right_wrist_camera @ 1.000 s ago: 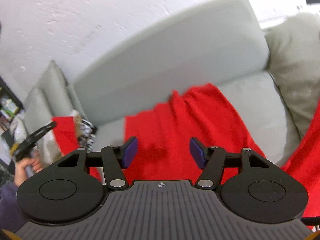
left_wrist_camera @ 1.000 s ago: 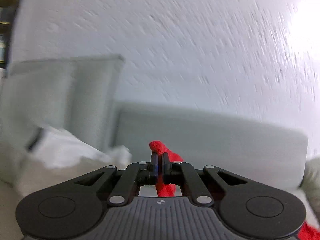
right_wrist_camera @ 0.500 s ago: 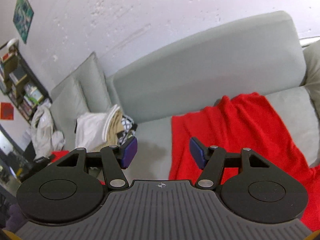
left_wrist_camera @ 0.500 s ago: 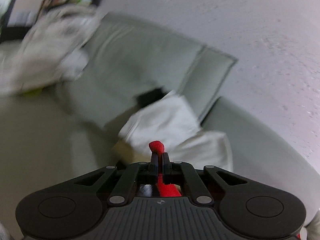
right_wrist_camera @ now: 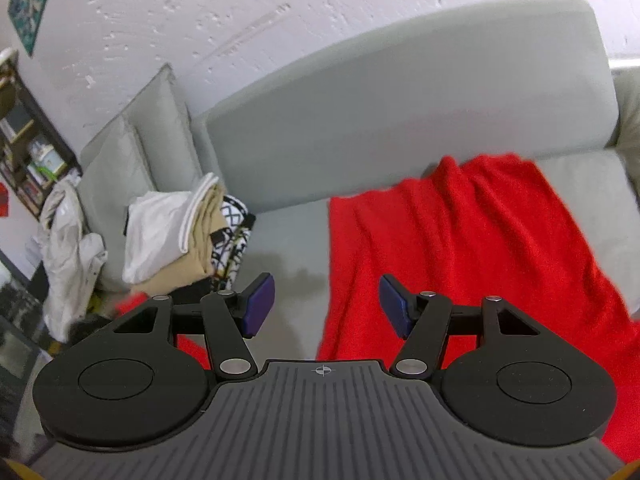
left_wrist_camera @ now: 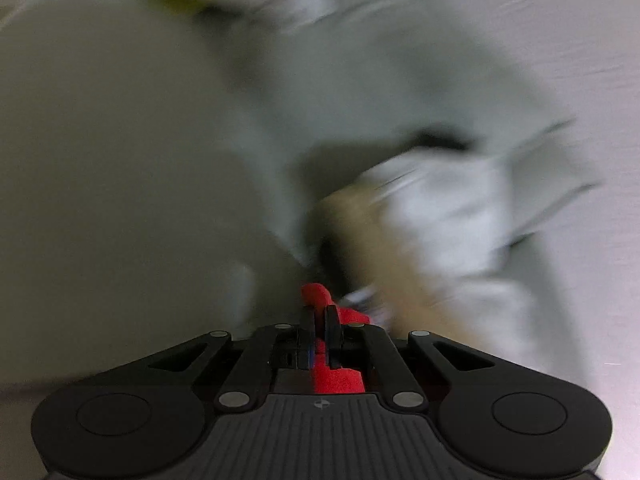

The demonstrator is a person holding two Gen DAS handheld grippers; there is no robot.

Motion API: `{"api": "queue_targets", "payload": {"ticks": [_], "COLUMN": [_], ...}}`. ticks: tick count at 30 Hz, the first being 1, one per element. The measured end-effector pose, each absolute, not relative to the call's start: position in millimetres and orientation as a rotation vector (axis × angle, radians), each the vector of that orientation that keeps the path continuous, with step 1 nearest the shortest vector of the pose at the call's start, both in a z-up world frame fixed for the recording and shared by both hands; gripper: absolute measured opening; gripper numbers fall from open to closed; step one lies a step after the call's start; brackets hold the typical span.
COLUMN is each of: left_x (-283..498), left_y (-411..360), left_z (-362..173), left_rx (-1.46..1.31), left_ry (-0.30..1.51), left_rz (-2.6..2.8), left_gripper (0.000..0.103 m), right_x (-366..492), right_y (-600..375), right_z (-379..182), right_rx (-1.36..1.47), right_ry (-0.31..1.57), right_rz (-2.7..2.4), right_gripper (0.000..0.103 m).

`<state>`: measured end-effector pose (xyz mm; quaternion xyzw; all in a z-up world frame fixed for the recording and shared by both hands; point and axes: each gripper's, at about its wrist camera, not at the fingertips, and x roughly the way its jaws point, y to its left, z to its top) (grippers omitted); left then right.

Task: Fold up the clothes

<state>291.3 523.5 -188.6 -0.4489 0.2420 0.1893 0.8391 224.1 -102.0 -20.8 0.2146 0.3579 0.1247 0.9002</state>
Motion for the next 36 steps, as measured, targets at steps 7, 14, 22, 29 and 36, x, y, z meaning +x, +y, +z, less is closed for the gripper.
{"api": "queue_targets", "payload": {"ticks": [7, 14, 22, 29, 36], "left_x": [261.2, 202.9, 118.5, 116.8, 107.2], "left_y": [512.1, 430.3, 315.0, 276.2, 263.9], "left_z": [-176.5, -93.8, -134.8, -184.9, -166.3], "left_rx": [-0.881, -0.572, -0.746, -1.017, -0.911], "left_ry": [0.624, 0.843, 0.884, 0.781, 0.811], "left_rz": [0.478, 0.181, 0.012, 0.088, 0.249], "left_gripper": [0.022, 0.037, 0.037, 0.032, 0.003], "right_x": [216.4, 168.4, 84.6, 35.4, 6.6], "right_y": [-107.6, -150.4, -225.9, -273.7, -288.8], "right_z": [-12.3, 32.7, 49.9, 14.1, -20.7], "right_rx": [0.486, 0.491, 0.471, 0.643, 0.665], "right_ry": [0.739, 0.656, 0.684, 0.748, 0.802], "right_rz": [0.282, 0.235, 0.102, 0.107, 0.110], "right_gripper": [0.064, 0.068, 0.076, 0.076, 0.076]}}
